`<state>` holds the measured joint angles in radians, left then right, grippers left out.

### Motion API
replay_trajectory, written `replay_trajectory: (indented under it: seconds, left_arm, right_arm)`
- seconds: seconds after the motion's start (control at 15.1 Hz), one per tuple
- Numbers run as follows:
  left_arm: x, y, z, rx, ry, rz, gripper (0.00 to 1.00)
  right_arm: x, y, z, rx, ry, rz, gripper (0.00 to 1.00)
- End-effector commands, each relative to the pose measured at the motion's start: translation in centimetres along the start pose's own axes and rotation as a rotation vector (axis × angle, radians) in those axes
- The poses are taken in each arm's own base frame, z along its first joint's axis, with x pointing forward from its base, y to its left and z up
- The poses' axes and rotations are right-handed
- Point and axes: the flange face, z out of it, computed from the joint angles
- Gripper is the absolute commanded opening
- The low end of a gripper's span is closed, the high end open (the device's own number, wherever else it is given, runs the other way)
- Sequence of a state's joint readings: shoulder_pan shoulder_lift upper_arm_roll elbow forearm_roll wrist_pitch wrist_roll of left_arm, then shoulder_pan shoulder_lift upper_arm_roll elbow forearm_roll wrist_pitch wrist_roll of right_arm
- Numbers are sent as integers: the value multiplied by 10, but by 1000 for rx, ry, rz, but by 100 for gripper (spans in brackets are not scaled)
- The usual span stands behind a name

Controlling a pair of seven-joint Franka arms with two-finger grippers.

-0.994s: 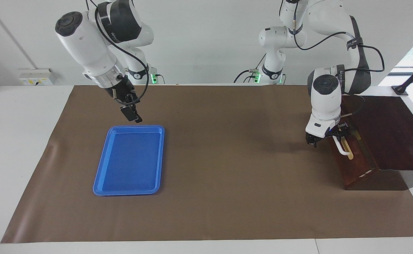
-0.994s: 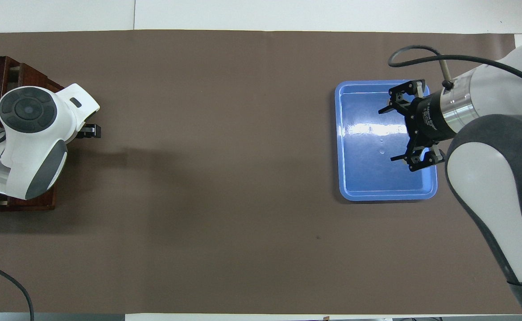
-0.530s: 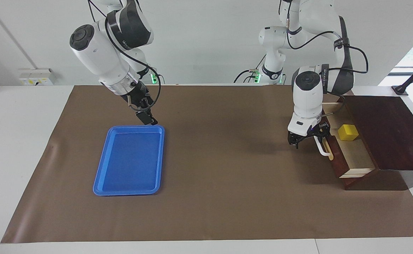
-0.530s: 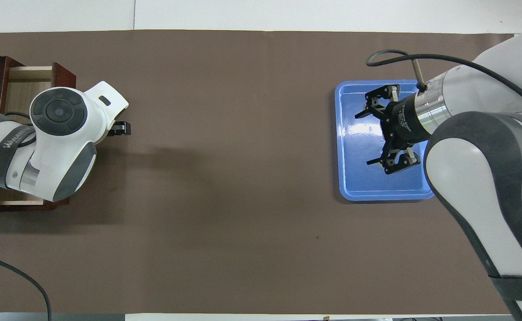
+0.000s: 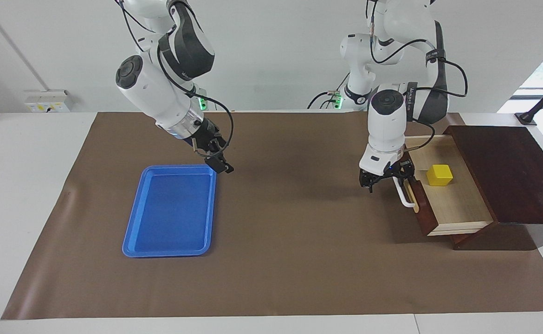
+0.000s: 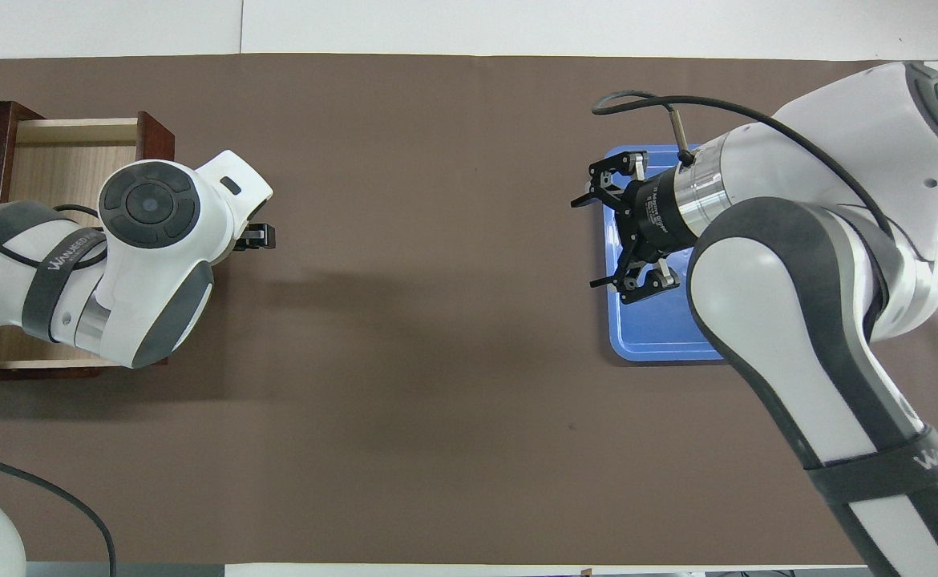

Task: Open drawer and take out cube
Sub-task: 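Pull the drawer open with the left gripper while the right gripper rises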

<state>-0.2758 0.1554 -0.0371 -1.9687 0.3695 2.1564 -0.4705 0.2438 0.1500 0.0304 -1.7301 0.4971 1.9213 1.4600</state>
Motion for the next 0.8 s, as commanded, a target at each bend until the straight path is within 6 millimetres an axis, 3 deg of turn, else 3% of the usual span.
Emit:
replay_trajectory:
  seconds: [0.0,0.2,0.33,0.4,0.6,0.73]
  left_arm:
    - [-6,31,-8,-31,-19,-13,100]
    - [-5,30,-13,-20,-33,-16,100]
    - [16,26,-29,-10,-63,-43,100]
    - [27,23,-46,-34,-80,-75,100]
    - [45,-1,-81,-68,-129,-163,100]
    - [60,-46,-94,-96,-126,-308,100]
  right_arm:
    - [-1,-2,6,13,-48,13,100]
    - [-2,-5,13,8,-62,17,100]
    - [-6,-9,25,17,-63,16,100]
    - [-9,-10,28,22,-62,12,100]
    - [-11,-23,32,23,-64,10,100]
    - [-17,-41,30,16,-76,17,100]
